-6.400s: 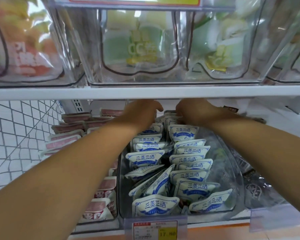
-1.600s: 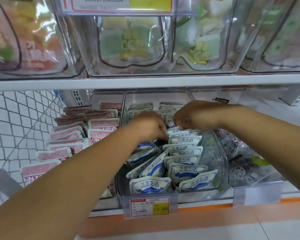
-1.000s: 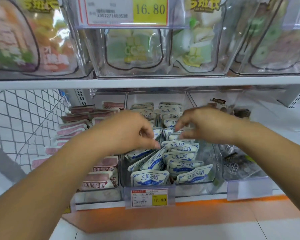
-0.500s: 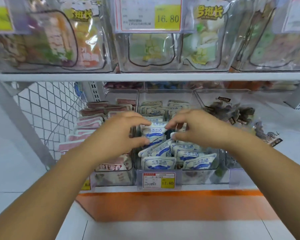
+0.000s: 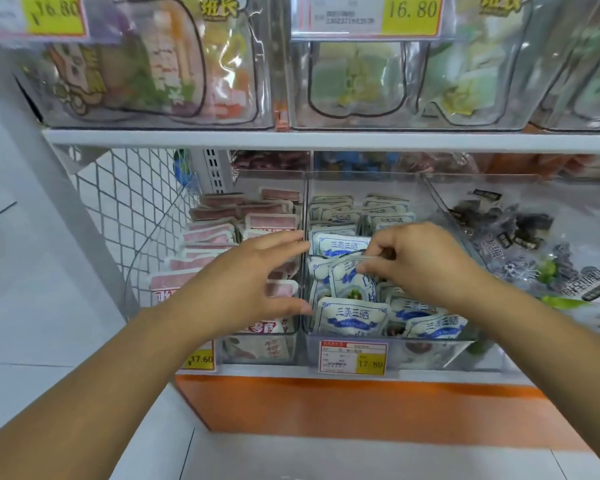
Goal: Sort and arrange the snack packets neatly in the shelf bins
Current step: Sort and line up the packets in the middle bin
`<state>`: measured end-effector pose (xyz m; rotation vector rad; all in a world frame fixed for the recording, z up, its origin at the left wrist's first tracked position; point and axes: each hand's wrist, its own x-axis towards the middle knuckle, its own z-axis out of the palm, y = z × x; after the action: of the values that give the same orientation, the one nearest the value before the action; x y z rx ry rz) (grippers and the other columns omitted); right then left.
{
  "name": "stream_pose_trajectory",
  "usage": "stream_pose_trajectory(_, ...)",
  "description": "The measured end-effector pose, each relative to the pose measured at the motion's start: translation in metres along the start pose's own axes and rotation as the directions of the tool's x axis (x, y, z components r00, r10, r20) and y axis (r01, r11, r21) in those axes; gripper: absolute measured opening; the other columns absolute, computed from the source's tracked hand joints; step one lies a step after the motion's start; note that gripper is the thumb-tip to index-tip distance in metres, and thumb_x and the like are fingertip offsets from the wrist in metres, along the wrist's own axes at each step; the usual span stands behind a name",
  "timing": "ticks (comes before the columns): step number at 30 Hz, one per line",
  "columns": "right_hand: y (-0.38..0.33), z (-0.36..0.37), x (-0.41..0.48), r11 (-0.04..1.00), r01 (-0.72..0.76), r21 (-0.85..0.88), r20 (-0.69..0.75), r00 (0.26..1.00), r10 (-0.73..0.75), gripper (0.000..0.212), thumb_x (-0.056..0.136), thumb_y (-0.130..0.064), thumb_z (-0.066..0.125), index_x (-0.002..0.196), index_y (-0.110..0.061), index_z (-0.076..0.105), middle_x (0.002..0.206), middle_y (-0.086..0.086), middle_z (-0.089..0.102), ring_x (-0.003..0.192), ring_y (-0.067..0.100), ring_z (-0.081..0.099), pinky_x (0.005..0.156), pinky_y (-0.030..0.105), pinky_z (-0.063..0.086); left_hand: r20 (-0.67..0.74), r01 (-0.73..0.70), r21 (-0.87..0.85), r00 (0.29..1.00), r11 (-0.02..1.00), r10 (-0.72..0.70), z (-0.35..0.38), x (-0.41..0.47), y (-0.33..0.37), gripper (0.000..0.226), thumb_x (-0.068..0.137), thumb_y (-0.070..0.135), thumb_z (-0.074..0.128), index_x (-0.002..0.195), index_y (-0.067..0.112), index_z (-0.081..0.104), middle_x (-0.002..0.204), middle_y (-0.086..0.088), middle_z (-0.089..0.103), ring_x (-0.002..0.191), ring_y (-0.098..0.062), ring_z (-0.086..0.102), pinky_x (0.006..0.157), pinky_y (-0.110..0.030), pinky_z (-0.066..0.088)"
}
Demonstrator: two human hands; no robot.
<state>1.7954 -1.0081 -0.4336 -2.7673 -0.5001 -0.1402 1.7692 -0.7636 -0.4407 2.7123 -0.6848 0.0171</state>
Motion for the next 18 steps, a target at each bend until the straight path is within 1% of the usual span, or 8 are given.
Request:
stream_pose_trajectory(4,-0.001,0.008,0.0,1.0,0.0,0.016,-0.053,0.999,0.001,0.022,0.087,-0.045,0.064,0.076,-0.027,0.065,0.067,-0.011,0.063,0.061,0.002,0.054,0.053,0.022,0.036,-0.02,-0.013,-0.005,1.0,1.0,0.013,0.0,0.002,-0.001,0.085,0.072,0.066,0.065,0.145,0.048,0.025,0.137,0.041,0.014,0.121,0.017,0.014,0.104,-0.013,0.016)
stream_pose_trajectory(7,-0.005,0.02,-0.002,0.997,0.066,-0.041,0.091,0.994,-0.062,0.014,0.088,-0.043,0.062,0.086,-0.031,0.069,0.084,-0.012,0.067,0.077,0.008,0.061,0.067,0.029,0.048,-0.076,-0.043,-0.022,0.996,0.999,0.042,0.004,0.002,-0.002,0.076,0.076,0.063,0.063,0.143,0.044,0.033,0.146,0.032,0.022,0.119,0.019,0.015,0.093,0.003,0.01)
stream_pose_trajectory(8,-0.005,0.018,-0.003,0.996,0.082,-0.035,0.105,0.991,-0.078,0.012,0.088,-0.042,0.063,0.09,-0.033,0.072,0.089,-0.013,0.069,0.081,0.007,0.061,0.073,0.029,0.05,-0.103,-0.046,-0.037,0.994,0.998,0.042,0.006,0.003,-0.001,0.07,0.079,0.061,0.061,0.141,0.042,0.037,0.146,0.03,0.025,0.119,0.018,0.018,0.091,0.005,0.012)
stream_pose_trajectory(10,-0.002,0.008,-0.003,0.996,0.087,0.03,0.039,0.995,-0.088,0.014,0.087,-0.039,0.066,0.096,-0.035,0.076,0.092,-0.017,0.072,0.078,-0.001,0.062,0.076,0.023,0.052,-0.162,-0.049,-0.087,0.986,0.995,0.034,0.009,0.007,0.0,0.053,0.083,0.057,0.059,0.133,0.041,0.048,0.144,0.026,0.033,0.12,0.015,0.028,0.096,-0.002,0.022)
stream_pose_trajectory(12,0.001,-0.005,-0.005,0.991,0.068,0.113,-0.029,0.997,-0.065,0.011,0.085,-0.035,0.069,0.093,-0.033,0.077,0.083,-0.02,0.071,0.07,-0.004,0.062,0.067,0.012,0.049,-0.21,-0.068,-0.127,0.977,0.99,0.041,0.011,0.014,0.002,0.037,0.085,0.05,0.061,0.121,0.04,0.06,0.136,0.023,0.042,0.121,0.006,0.037,0.103,-0.02,0.036)
stream_pose_trajectory(13,0.002,-0.01,-0.006,0.987,0.048,0.152,-0.033,0.999,-0.043,0.008,0.085,-0.034,0.069,0.088,-0.034,0.076,0.077,-0.022,0.07,0.067,-0.004,0.062,0.062,0.01,0.047,-0.219,-0.079,-0.114,0.974,0.99,0.052,0.012,0.017,0.003,0.032,0.086,0.046,0.062,0.116,0.038,0.064,0.133,0.021,0.046,0.122,0.002,0.037,0.104,-0.025,0.037)
stream_pose_trajectory(16,0.002,-0.014,-0.01,0.977,0.022,0.214,-0.043,0.999,-0.013,0.01,0.089,-0.034,0.064,0.081,-0.034,0.068,0.07,-0.017,0.066,0.063,0.003,0.06,0.059,0.021,0.048,-0.214,-0.115,0.013,0.97,0.993,0.115,0.015,0.026,0.006,0.024,0.085,0.041,0.067,0.106,0.033,0.072,0.126,0.016,0.055,0.124,-0.007,0.034,0.1,-0.022,0.025)
stream_pose_trajectory(18,0.003,-0.014,-0.012,0.965,0.033,0.261,-0.083,0.997,-0.012,0.011,0.092,-0.034,0.058,0.083,-0.031,0.062,0.072,-0.01,0.066,0.062,0.008,0.059,0.059,0.026,0.048,-0.219,-0.122,0.034,0.967,0.992,0.127,0.016,0.029,0.004,0.019,0.084,0.038,0.068,0.099,0.029,0.075,0.12,0.014,0.059,0.12,-0.01,0.035,0.097,-0.023,0.027)
